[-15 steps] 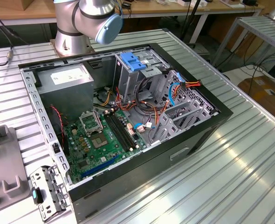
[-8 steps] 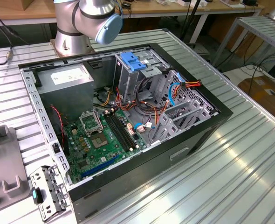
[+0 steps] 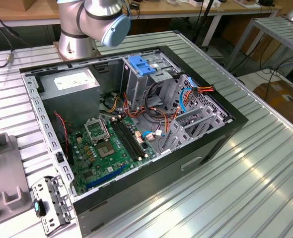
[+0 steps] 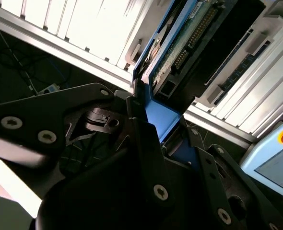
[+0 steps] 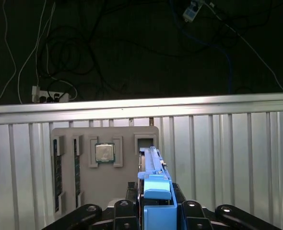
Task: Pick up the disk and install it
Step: 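Pick up the disk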
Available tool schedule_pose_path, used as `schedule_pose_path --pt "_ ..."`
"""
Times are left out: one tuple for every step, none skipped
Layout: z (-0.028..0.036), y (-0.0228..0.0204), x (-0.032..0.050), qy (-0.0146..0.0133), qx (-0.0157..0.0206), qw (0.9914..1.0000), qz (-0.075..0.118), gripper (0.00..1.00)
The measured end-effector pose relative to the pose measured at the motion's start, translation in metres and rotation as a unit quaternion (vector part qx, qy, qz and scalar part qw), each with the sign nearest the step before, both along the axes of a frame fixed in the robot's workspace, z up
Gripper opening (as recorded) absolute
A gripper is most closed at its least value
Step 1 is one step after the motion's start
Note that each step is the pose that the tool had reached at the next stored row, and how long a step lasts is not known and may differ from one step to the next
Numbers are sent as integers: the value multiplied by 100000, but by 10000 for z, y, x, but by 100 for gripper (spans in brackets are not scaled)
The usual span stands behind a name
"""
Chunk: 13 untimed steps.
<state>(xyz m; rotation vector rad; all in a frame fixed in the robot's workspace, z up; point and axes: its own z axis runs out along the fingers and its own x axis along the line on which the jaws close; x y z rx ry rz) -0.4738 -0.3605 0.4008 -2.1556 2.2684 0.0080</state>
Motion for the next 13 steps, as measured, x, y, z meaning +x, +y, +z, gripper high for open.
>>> schedule_pose_path --pt "13 0 0 2 -1 100000 -1 37" --pt "21 0 0 2 0 100000 0 37" --pt "33 0 0 3 -1 100000 -1 37" --pt "42 0 0 1 -1 100000 -2 37" --pt "57 0 0 2 1 100000 -1 37" --pt "68 0 0 -3 2 100000 -1 37" --pt "87 0 0 5 1 100000 -2 37" --pt "101 0 0 2 1 100000 -1 37" --pt "115 0 0 5 -2 100000 -1 37" --pt "125 0 0 5 0 100000 -2 37" --pt "135 0 0 4 0 100000 -1 37" --pt "146 0 0 3 -1 100000 -1 37" --pt "159 0 0 0 1 100000 -2 37"
